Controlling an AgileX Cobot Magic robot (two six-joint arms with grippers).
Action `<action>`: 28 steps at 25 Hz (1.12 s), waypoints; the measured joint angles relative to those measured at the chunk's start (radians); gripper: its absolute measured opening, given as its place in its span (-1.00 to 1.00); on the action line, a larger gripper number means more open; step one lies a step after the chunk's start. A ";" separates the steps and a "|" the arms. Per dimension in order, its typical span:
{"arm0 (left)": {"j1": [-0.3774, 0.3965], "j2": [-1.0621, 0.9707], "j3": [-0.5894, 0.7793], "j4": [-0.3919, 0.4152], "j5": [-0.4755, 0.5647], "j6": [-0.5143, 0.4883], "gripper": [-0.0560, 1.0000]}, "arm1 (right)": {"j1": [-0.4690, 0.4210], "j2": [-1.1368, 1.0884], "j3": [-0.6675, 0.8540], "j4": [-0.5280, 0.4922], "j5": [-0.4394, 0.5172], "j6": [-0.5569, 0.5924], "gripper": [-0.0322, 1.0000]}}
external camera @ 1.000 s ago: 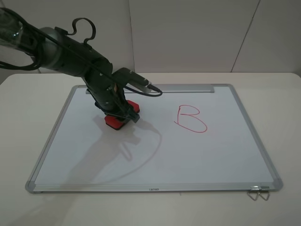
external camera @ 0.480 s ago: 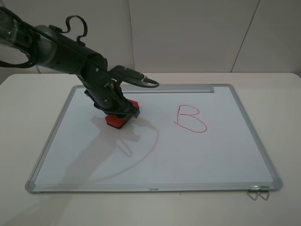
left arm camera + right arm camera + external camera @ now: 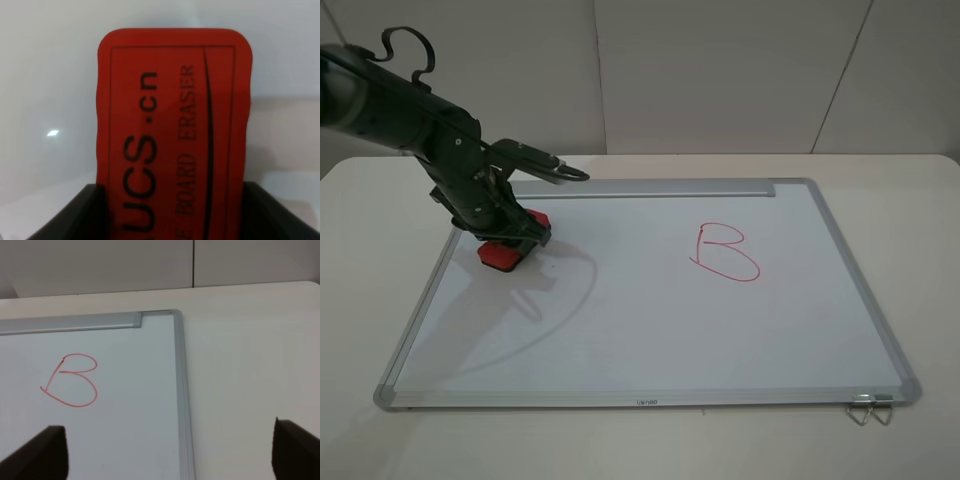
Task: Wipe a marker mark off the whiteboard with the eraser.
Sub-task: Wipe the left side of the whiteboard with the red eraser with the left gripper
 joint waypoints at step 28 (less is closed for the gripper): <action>-0.295 -0.092 0.031 -0.121 0.225 -0.067 0.13 | 0.000 0.000 0.000 0.000 0.000 0.000 0.47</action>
